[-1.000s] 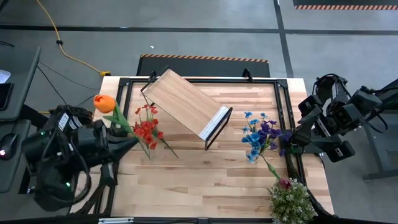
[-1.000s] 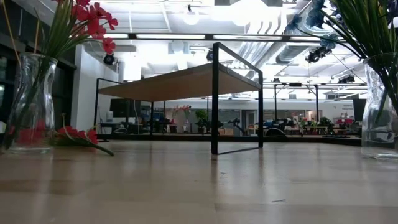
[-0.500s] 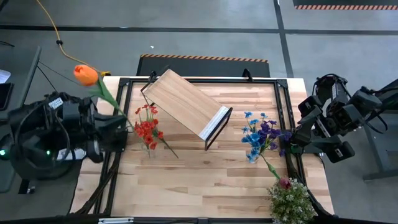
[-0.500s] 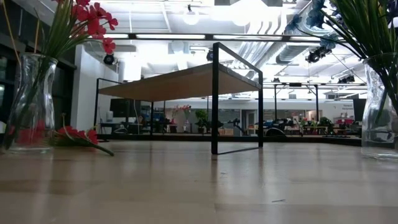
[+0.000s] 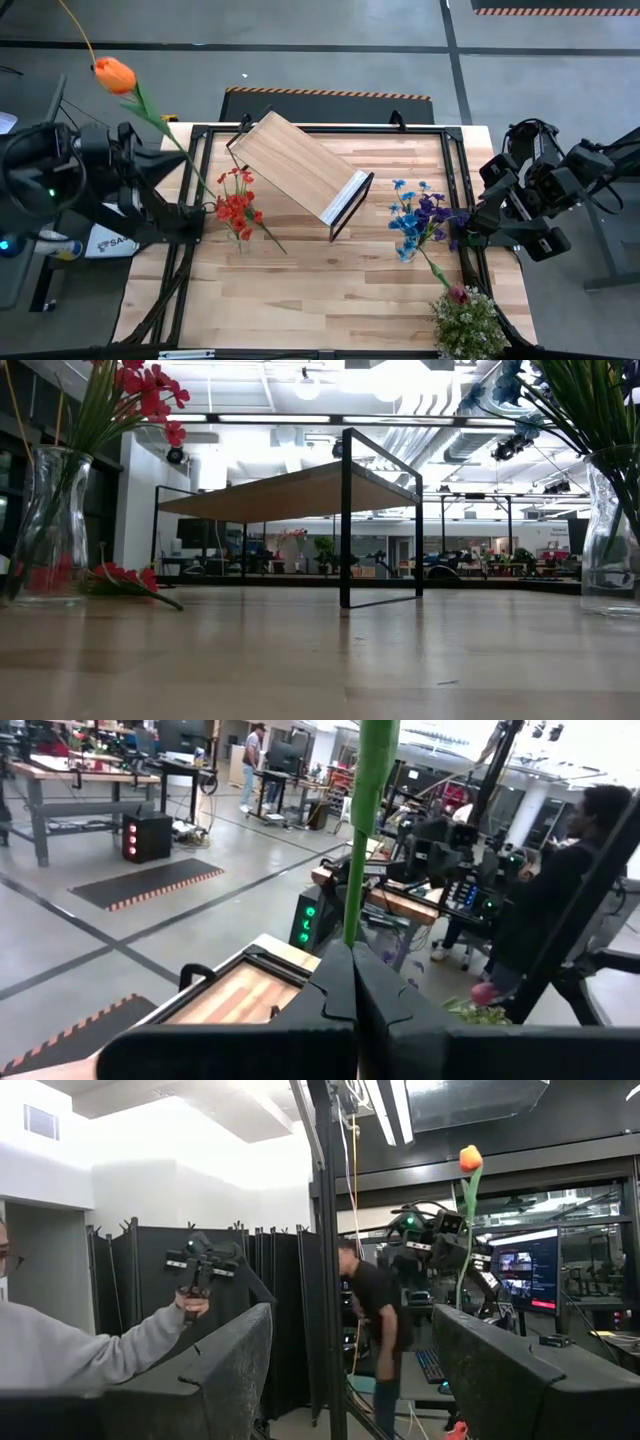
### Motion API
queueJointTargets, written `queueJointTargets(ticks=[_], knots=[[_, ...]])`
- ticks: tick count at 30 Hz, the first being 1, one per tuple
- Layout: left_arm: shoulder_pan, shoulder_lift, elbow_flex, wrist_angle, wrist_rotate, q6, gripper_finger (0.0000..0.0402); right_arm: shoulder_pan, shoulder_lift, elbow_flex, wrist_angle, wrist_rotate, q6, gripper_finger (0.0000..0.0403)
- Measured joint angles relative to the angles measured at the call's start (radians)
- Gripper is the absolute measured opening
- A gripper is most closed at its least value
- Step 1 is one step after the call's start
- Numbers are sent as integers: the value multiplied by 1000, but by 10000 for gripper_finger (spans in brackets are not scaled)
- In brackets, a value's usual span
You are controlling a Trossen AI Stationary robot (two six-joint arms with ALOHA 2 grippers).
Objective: Pick and place flowers into a vace then onto a shelf
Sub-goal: Put the orange tulip into the left transparent vase
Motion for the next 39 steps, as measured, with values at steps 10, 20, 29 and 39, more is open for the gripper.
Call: queueJointTargets(ticks=[10,20,29,39], knots=[[0,-94,0,0,5,94,20,0,0,0,0,71,-3,265],[0,-187,-1,0,6,187,20,0,0,0,0,75,-3,265],[1,-333,-116,0,18,199,20,0,0,0,0,75,-3,265],[1,-572,-450,0,74,19,20,0,0,0,0,88,-3,265]])
